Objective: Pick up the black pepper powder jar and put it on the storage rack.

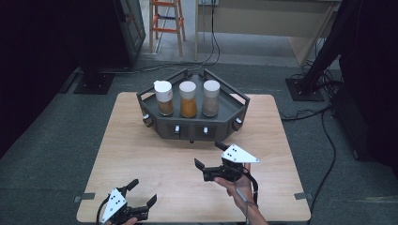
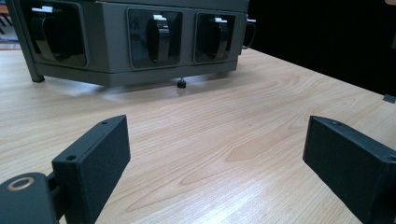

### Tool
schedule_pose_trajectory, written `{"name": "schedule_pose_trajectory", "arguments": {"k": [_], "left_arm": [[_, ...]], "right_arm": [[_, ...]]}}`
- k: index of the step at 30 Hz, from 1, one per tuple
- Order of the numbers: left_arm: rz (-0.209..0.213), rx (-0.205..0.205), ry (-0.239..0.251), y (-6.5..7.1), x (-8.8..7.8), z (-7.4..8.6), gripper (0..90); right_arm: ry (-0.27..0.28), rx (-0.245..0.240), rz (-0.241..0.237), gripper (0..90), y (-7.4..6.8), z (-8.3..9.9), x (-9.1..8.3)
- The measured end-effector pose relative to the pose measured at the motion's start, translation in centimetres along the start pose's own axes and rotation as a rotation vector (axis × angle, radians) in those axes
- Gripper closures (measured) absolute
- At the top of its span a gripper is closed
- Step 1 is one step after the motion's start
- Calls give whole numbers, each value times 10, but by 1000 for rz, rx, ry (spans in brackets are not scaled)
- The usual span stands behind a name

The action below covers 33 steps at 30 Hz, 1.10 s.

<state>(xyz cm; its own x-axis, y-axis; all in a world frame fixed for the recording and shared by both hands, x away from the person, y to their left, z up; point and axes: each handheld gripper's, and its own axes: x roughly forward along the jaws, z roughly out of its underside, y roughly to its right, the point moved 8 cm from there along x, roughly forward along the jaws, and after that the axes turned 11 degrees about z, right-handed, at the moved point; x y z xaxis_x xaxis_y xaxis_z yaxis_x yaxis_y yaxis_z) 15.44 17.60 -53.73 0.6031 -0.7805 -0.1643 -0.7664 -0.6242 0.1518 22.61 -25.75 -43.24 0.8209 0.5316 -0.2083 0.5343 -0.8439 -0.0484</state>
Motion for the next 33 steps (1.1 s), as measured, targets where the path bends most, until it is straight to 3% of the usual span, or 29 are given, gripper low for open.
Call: {"name": "schedule_pose_trajectory", "arguments": {"k": [33], "left_arm": [[1, -3, 11, -1, 0, 1, 73]], "right_arm": [[-20, -32, -79, 24, -27, 56, -6]]}}
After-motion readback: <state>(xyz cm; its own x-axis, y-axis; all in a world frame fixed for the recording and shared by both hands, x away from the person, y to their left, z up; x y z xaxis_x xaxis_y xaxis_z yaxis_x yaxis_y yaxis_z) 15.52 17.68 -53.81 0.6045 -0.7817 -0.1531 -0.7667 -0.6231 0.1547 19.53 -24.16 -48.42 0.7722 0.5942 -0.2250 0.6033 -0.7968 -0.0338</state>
